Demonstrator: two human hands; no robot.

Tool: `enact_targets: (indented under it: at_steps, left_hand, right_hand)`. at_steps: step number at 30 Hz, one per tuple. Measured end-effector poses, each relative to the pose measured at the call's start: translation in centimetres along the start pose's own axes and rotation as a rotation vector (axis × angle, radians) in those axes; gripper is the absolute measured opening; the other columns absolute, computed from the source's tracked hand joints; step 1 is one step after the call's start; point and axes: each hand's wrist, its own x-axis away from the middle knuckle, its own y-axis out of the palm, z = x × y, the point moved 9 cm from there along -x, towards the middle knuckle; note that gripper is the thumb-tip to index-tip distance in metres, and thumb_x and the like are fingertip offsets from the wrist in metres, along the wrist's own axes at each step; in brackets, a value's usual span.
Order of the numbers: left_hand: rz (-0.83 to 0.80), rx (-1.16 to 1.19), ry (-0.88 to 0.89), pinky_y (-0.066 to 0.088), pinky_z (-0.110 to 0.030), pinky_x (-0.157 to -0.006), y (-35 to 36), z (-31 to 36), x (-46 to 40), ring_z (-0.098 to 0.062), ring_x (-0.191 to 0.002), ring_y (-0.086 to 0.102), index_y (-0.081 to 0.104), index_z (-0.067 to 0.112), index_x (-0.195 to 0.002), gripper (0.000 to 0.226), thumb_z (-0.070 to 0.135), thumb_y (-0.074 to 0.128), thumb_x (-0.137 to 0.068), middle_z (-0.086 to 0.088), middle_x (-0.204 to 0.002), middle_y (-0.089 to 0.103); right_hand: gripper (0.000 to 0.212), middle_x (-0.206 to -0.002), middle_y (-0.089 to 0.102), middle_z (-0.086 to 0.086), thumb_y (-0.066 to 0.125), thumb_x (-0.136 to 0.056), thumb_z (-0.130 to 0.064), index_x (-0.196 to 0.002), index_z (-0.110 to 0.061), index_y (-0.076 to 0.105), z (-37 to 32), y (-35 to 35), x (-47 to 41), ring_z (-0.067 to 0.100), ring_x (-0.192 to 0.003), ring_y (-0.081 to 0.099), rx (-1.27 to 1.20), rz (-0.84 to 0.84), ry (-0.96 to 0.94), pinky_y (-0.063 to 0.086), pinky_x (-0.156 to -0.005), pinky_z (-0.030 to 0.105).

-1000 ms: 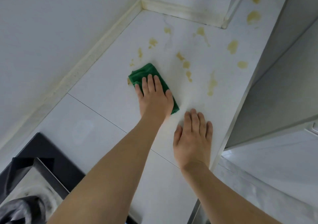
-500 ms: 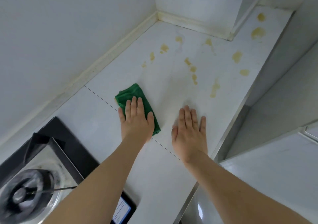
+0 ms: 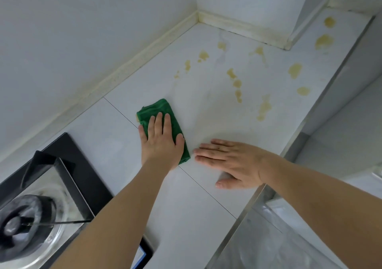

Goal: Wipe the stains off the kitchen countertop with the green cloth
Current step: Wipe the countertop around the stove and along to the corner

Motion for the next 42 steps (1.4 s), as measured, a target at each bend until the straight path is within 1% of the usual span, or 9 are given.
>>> enact_targets:
  at_steps: [7, 11, 14, 17, 22, 25, 32, 38, 42]
  left_hand:
    - [0.001, 0.019, -0.041, -0.009, -0.050, -0.122, -0.7, 0.2, -6.0, -0.022, -0.152, -0.005, 0.001, 0.017, -0.159, 0.071, 0.049, 0.018, -0.098, -0.004, -0.166, 0.000]
    - [0.014, 0.035, -0.044, -0.007, -0.052, -0.122, -1.0, 0.6, -11.2, -0.023, -0.152, -0.001, 0.005, 0.017, -0.159, 0.071, 0.050, 0.017, -0.097, -0.005, -0.166, 0.003]
    - [0.029, 0.042, -0.050, -0.007, -0.051, -0.122, -1.1, 0.7, -13.3, -0.023, -0.153, -0.001, 0.006, 0.015, -0.159, 0.071, 0.049, 0.017, -0.097, -0.006, -0.166, 0.004]
    - [0.016, 0.042, -0.058, -0.008, -0.050, -0.122, -0.9, 1.0, -11.1, -0.024, -0.153, -0.002, 0.004, 0.011, -0.158, 0.071, 0.048, 0.015, -0.099, -0.007, -0.166, 0.003]
    - [0.008, 0.062, -0.124, -0.011, -0.047, -0.121, -0.3, 0.8, -1.1, -0.022, -0.152, -0.006, 0.000, 0.013, -0.158, 0.072, 0.049, 0.018, -0.098, -0.005, -0.166, -0.001]
    - [-0.017, 0.051, -0.162, -0.013, -0.049, -0.121, -0.1, 0.3, 0.2, -0.022, -0.152, -0.008, -0.001, 0.015, -0.158, 0.073, 0.049, 0.020, -0.098, -0.004, -0.166, -0.003]
    - [-0.010, 0.075, -0.171, -0.012, -0.051, -0.121, -0.6, -0.2, -6.8, -0.024, -0.153, -0.005, 0.002, 0.014, -0.158, 0.074, 0.050, 0.020, -0.097, -0.006, -0.166, -0.001]
    - [0.018, 0.095, -0.196, -0.007, -0.053, -0.121, -1.5, -2.3, -17.3, -0.026, -0.152, 0.001, 0.007, 0.013, -0.158, 0.076, 0.051, 0.019, -0.095, -0.008, -0.166, 0.005]
    - [-0.003, 0.078, -0.213, -0.006, -0.052, -0.121, -1.2, -2.8, -19.4, -0.026, -0.153, 0.000, 0.006, 0.012, -0.158, 0.075, 0.050, 0.018, -0.096, -0.008, -0.166, 0.003]
  right_hand:
    - [0.073, -0.162, -0.002, 0.000, 0.017, -0.098, -0.061, -0.155, -0.017, 0.005, 0.1, -0.3, 0.0, 0.017, -0.149, -0.008, -0.064, 0.078, -0.029, -0.004, -0.117, 0.036]
    - [0.074, -0.162, -0.009, -0.002, 0.018, -0.098, -0.062, -0.155, -0.018, 0.001, 0.3, 0.1, -0.2, 0.013, -0.147, -0.017, -0.093, 0.072, -0.041, -0.007, -0.117, 0.036]
    - [0.075, -0.162, -0.012, -0.003, 0.018, -0.097, -0.062, -0.155, -0.019, -0.002, 0.5, 0.2, -0.4, 0.011, -0.146, -0.020, -0.092, 0.046, -0.045, -0.008, -0.118, 0.036]
    - [0.075, -0.162, -0.011, -0.003, 0.021, -0.097, -0.062, -0.155, -0.020, -0.002, 0.3, 0.2, -0.3, 0.011, -0.146, -0.019, -0.090, 0.027, -0.044, -0.008, -0.118, 0.035]
    - [0.074, -0.162, -0.009, -0.004, 0.023, -0.097, -0.061, -0.155, -0.021, -0.001, 0.1, -0.3, -0.1, 0.012, -0.147, -0.016, -0.101, 0.027, -0.035, -0.008, -0.118, 0.034]
    - [0.074, -0.162, -0.005, -0.005, 0.024, -0.096, -0.062, -0.155, -0.023, 0.001, 0.2, -0.2, -0.1, 0.011, -0.148, -0.013, -0.133, 0.051, -0.024, -0.008, -0.118, 0.034]
    - [0.074, -0.162, -0.006, -0.010, 0.028, -0.096, -0.064, -0.155, -0.027, 0.005, 0.7, -0.2, 0.0, 0.005, -0.147, -0.014, -0.253, 0.087, -0.029, -0.003, -0.118, 0.034]
    - [0.061, -0.162, 0.005, -0.010, 0.029, -0.101, -0.051, -0.155, -0.027, 0.014, 0.9, -0.3, -0.1, 0.005, -0.147, -0.008, -0.238, 0.143, -0.019, 0.002, -0.119, 0.033]
    - [0.059, -0.162, 0.008, -0.009, 0.032, -0.101, -0.048, -0.155, -0.026, 0.018, 1.1, -0.2, -0.1, 0.004, -0.148, -0.005, -0.240, 0.152, -0.005, 0.001, -0.120, 0.031]
